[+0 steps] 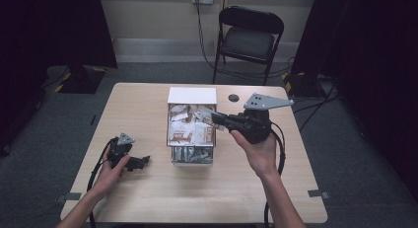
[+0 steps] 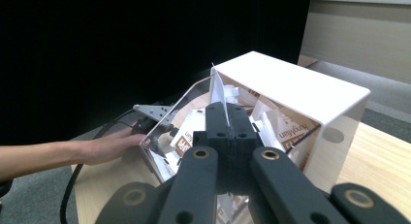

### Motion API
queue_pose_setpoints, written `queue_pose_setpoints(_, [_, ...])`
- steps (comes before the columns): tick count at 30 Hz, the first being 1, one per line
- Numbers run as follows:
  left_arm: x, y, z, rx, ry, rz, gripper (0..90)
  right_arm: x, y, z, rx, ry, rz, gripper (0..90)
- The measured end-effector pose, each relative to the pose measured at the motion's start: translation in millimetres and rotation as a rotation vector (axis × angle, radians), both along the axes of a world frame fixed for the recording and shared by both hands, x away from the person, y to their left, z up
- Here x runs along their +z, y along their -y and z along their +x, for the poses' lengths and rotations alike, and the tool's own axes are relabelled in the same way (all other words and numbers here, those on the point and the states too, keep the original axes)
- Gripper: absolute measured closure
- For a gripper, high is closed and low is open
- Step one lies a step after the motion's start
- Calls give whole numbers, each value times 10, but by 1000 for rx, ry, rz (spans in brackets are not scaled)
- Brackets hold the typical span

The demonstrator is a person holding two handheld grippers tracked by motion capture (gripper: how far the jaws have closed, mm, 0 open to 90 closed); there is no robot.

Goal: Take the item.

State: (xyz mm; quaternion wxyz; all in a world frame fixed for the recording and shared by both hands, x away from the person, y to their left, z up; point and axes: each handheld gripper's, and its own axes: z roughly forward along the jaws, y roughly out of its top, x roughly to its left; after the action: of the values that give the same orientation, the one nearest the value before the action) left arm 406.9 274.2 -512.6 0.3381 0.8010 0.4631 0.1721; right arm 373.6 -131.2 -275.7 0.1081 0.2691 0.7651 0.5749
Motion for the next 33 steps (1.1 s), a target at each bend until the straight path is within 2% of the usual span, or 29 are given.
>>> queue_pose_setpoints(12, [1,-2,0,-2,-1,2,0,0,163,-61,-33,4,-13,900])
queue_pose_setpoints(16, [1,-2,0,-3,-1,3,0,-7,276,-96,-59,1,-21,900])
queue_pose_setpoints(26, [0,0,0,0,0,0,0,-100,460,-100,-103,-11,-35,900])
queue_pose_setpoints(33, [1,-2,0,-2,-1,3,0,-221,560,-63,-142,-28,-53,900])
